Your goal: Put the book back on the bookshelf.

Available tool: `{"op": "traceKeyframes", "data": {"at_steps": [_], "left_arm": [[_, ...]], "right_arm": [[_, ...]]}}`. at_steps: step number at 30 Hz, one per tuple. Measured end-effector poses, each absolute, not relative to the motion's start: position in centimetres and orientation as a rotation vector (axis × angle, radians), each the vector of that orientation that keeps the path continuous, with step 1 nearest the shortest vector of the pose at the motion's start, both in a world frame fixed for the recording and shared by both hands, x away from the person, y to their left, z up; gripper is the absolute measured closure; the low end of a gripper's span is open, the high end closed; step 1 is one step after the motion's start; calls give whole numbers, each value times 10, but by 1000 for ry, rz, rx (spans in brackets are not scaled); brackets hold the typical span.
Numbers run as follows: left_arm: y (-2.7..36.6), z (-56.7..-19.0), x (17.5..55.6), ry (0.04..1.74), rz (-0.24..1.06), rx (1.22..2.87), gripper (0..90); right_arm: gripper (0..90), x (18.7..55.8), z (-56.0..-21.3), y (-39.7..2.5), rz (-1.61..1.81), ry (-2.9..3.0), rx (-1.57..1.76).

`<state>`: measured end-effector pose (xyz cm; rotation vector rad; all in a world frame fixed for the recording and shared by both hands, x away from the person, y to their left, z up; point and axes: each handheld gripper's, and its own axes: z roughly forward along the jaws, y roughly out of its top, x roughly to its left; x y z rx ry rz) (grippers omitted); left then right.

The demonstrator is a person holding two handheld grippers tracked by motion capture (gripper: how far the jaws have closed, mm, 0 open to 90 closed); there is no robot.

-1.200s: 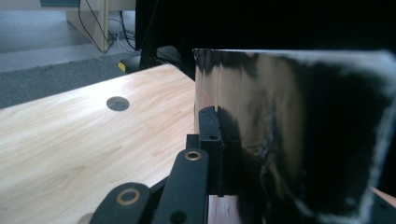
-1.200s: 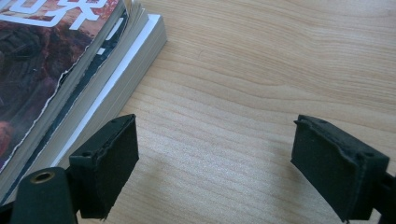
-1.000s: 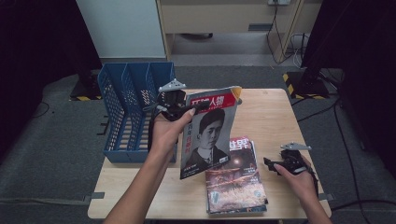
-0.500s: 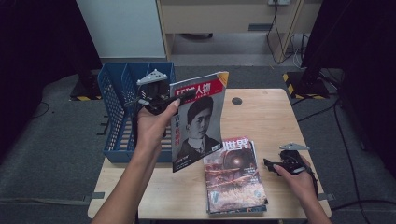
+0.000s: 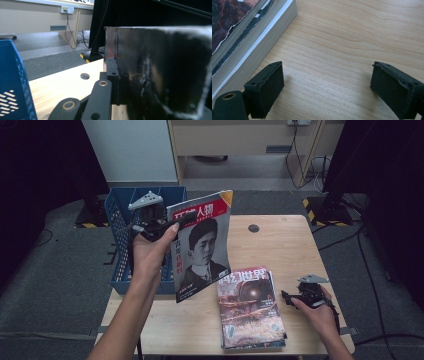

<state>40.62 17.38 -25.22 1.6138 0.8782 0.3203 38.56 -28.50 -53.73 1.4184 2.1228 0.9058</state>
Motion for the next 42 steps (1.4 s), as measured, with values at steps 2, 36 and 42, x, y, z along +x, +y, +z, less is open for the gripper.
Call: {"op": "traceKeyframes", "data": {"at_steps": [2,36,42], "left_arm": [[177,-250,405,878,327,1615,864],[244,-235,380,938,431,1543,864],[253,-234,380,952,444,1532,864]], "right_arm": [[110,385,-538,-285,908,2121,1414],[103,386,-538,-284,913,2113,1414],[104,386,-539,-284,913,2113,1414]]}}
